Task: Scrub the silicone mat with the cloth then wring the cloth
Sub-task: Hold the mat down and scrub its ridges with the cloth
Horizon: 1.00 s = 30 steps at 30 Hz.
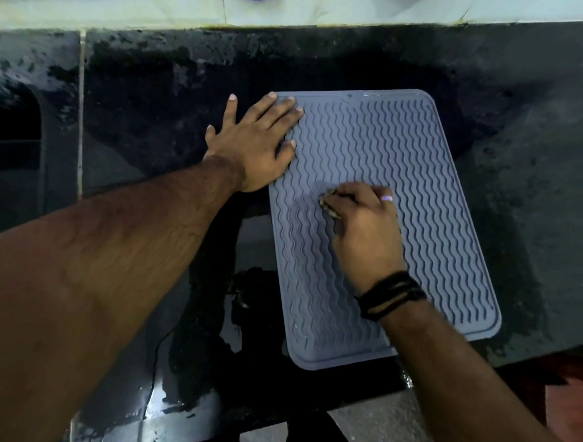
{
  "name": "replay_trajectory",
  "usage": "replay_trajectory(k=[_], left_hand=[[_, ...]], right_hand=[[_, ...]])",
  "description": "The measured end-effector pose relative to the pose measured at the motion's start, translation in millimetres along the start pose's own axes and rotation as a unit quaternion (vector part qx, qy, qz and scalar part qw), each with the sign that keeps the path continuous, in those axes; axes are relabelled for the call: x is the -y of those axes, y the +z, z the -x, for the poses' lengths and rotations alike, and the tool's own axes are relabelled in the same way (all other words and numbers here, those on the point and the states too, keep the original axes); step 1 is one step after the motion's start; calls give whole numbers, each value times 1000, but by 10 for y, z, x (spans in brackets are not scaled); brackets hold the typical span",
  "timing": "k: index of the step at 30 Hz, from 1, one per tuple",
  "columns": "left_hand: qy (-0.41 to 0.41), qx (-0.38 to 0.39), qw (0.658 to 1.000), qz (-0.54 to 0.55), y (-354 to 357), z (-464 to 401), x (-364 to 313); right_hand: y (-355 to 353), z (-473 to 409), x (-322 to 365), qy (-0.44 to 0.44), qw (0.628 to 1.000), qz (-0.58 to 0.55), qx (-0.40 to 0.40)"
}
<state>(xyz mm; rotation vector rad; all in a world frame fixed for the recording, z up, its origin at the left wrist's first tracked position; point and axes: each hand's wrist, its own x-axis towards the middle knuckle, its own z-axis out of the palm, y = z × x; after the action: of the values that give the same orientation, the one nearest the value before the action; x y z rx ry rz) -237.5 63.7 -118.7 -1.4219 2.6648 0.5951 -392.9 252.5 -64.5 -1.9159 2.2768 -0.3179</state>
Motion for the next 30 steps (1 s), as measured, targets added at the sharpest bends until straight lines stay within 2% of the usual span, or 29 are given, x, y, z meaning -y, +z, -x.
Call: replay_trajectory(k=[9,15,22,30], left_hand=[[1,-3,1000,-2,3,5,0],[2,0,1000,0,-4,6,9],[6,-5,1000,-7,-6,11,-6],[12,-3,1000,-4,-29,19,4]], right_hand=[[35,-123,56,28,1000,-3,1],[8,267,7,23,1000,-19,-1],[12,-19,53,23,1000,-5,-3],[-44,445,-19,12,1000,-20,-7]])
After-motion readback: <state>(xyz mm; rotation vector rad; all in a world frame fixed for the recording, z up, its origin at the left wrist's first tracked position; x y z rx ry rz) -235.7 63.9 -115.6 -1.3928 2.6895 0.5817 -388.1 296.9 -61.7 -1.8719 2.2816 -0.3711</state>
